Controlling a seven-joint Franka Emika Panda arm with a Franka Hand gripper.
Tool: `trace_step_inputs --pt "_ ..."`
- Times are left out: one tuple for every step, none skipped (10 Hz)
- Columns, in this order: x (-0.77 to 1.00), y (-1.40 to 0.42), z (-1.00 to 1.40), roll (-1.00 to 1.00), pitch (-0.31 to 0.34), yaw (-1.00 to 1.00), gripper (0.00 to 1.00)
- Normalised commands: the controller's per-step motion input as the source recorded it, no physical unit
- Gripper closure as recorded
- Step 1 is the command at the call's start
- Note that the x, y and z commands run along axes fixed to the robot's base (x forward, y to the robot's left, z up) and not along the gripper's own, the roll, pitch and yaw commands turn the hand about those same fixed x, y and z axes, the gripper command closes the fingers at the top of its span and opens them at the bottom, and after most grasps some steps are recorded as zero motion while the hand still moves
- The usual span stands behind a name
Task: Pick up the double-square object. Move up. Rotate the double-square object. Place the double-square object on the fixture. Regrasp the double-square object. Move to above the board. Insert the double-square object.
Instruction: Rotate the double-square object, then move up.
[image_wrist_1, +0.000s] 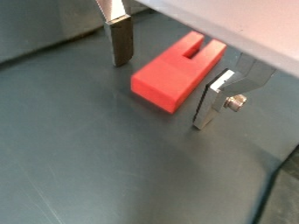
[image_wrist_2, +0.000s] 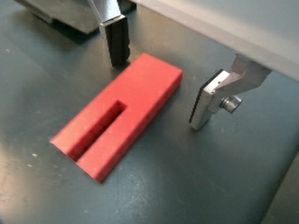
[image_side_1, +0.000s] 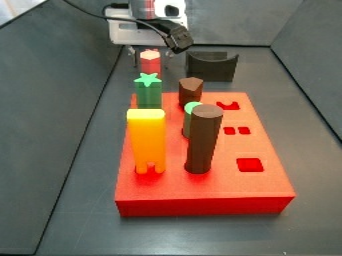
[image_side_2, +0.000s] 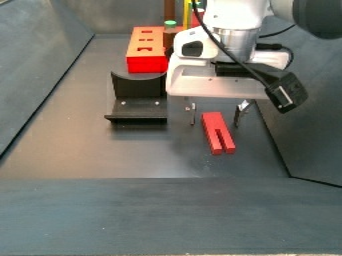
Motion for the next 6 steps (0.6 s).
trace_step_inputs --pt "0.00 0.00 0.00 0.00 0.000 0.00 1.00" --pt "0.00 0.00 0.83 0.00 0.000 0.00 1.00" --pt "-0.01 0.00 0.82 0.00 0.006 0.00 1.00" --pt "-0.02 0.00 0.70 0.01 0.027 -0.01 1.00" --pt "-0.02 0.00 0.58 0.02 0.039 -0.01 1.00" --pt "-0.01 0.00 0.39 0.04 0.051 -0.02 1.00"
